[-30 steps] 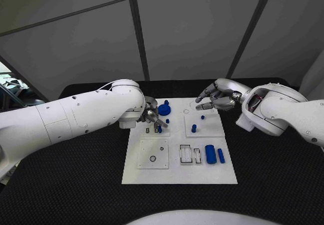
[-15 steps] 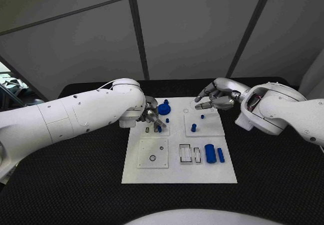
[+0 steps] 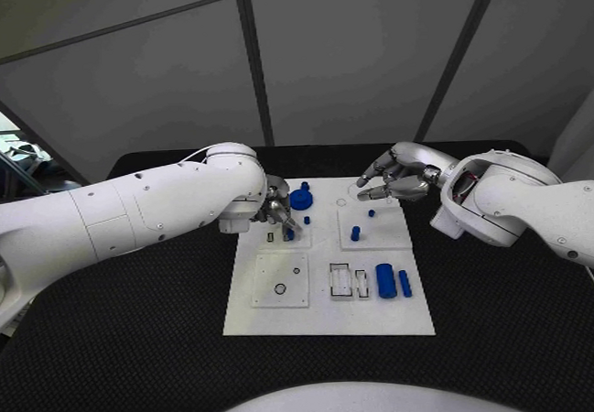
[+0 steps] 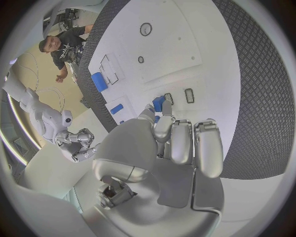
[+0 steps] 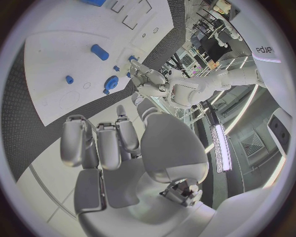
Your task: Assemble the parts on the task board
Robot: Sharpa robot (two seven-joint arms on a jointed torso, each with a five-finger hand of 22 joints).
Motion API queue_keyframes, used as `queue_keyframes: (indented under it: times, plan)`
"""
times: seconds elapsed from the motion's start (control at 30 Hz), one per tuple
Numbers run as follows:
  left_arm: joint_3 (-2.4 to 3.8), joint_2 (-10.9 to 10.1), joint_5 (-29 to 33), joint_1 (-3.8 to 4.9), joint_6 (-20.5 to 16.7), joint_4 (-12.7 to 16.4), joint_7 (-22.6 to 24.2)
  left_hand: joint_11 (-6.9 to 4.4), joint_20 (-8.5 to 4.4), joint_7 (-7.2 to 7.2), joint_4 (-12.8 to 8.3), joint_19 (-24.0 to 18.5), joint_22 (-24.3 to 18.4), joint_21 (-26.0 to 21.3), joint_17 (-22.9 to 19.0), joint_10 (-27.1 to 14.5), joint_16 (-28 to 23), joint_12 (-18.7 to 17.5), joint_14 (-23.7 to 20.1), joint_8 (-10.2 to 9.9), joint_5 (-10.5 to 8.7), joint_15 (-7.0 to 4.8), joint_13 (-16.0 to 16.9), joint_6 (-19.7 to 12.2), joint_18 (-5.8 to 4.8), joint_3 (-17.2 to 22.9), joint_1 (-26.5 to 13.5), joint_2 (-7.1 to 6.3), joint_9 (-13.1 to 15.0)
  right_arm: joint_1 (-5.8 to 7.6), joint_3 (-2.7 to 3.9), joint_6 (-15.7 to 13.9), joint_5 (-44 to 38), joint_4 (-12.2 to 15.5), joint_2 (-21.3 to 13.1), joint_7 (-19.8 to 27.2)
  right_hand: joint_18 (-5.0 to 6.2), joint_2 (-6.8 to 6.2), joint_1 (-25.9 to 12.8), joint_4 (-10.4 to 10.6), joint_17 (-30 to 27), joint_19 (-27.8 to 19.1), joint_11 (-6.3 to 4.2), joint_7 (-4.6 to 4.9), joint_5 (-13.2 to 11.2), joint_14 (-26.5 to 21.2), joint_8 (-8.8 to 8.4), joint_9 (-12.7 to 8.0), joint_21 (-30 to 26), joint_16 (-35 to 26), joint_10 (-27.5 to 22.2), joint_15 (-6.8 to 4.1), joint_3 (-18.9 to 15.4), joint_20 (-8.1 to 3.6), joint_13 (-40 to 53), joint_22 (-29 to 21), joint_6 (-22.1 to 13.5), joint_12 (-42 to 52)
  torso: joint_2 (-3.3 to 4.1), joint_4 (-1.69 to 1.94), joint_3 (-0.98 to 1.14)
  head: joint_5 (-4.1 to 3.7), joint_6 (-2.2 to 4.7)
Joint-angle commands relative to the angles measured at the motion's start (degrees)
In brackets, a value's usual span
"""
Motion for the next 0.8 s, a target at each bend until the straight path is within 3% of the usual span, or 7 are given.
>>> queue_keyframes:
  times: [0.03, 0.4, 0.53, 0.67, 0.8]
  plan:
    - [0.02, 0.12, 0.46, 0.1, 0.58, -0.13, 0.08, -0.04, 0.41, -0.03, -0.02, 1.43, 6.02, -0.27, 2.7, -0.5, -0.03, -0.33, 2.77, -0.37, -0.01, 0.2, -0.09, -0.13, -9.14, 0.32, 0.41, 0.01, 0.06, 0.13, 0.05, 0.43, -0.25, 0.01, 0.06, 0.25, 0.32, 0.26, 0.31, -0.05, 2.05, -0.07, -0.03, -0.04, 0.28, 2.95, -0.14, -0.09, -0.14, -0.01, -0.24, -0.27, 0.13, 0.07, 0.05, 0.05, -0.26, -0.11, 0.01, 0.01, 0.0, 0.0, -0.15]
    - [-0.01, 0.21, 1.47, 0.1, 1.3, -0.36, 0.1, -0.01, 0.42, 0.04, -0.75, 1.34, 5.91, -0.36, 2.63, -0.76, -0.11, -0.72, 2.73, -0.88, -0.01, 0.22, -0.38, -0.45, -9.12, 1.87, 1.19, 0.2, -0.12, 0.13, 0.05, 0.56, -0.25, -0.02, 0.11, 0.29, 0.31, 0.3, 0.31, -0.04, 2.19, -0.04, -0.03, -0.04, 0.29, 2.99, -0.13, -0.09, -0.12, 0.08, -0.18, -0.27, 0.15, 0.06, 0.12, 0.09, -0.25, -0.05, 0.01, 0.02, 0.0, 0.09, -0.23]
    - [-0.01, 0.2, 2.11, 0.1, 1.21, -0.33, 0.28, -0.26, 0.34, -0.21, -2.37, 1.29, 5.86, -0.41, 2.64, -0.99, -0.12, -1.01, 2.73, -1.32, 0.03, 0.04, -0.51, -0.67, -9.1, 4.48, 3.39, 0.72, -0.32, 0.13, 0.05, 0.6, -0.25, -0.05, 0.16, 0.28, 0.31, 0.3, 0.31, -0.04, 2.19, -0.04, -0.03, -0.04, 0.29, 2.99, -0.13, -0.09, -0.12, 0.08, -0.18, -0.27, 0.15, 0.06, 0.12, 0.09, -0.25, -0.05, -0.01, 0.01, 0.0, 0.12, -0.24]
    - [-0.01, 0.08, 3.02, 0.09, 0.65, -0.21, 0.7, -0.29, 0.05, -0.18, -4.94, 1.27, 5.86, -0.44, 2.72, -1.3, -0.08, -1.51, 2.75, -1.8, 0.11, -0.13, -0.69, -0.76, -9.08, 9.68, 5.96, 0.52, -0.54, 0.13, 0.05, 0.64, -0.25, -0.12, 0.22, 0.26, 0.31, 0.3, 0.31, -0.04, 2.19, -0.04, -0.03, -0.04, 0.29, 2.99, -0.13, -0.09, -0.12, 0.08, -0.18, -0.27, 0.15, 0.06, 0.12, 0.09, -0.25, -0.05, 0.01, 0.01, -0.01, 0.13, -0.25]
    - [-0.01, -0.27, 4.4, 0.09, -0.43, 0.01, 1.21, -0.22, 0.22, 0.42, -8.23, 1.26, 5.91, -0.48, 2.79, -1.25, -0.06, -2.17, 2.79, -1.57, 0.47, 0.23, -1.0, -0.98, -9.08, 20.6, 5.6, -2.06, -0.04, 0.13, 0.05, 0.68, -0.25, -0.29, 0.3, 0.26, 0.31, 0.3, 0.31, -0.04, 2.19, -0.04, -0.03, -0.04, 0.29, 2.99, -0.13, -0.09, -0.12, 0.08, -0.18, -0.27, 0.15, 0.06, 0.12, 0.09, -0.25, -0.05, -0.01, 0.04, -0.01, 0.11, -0.31]
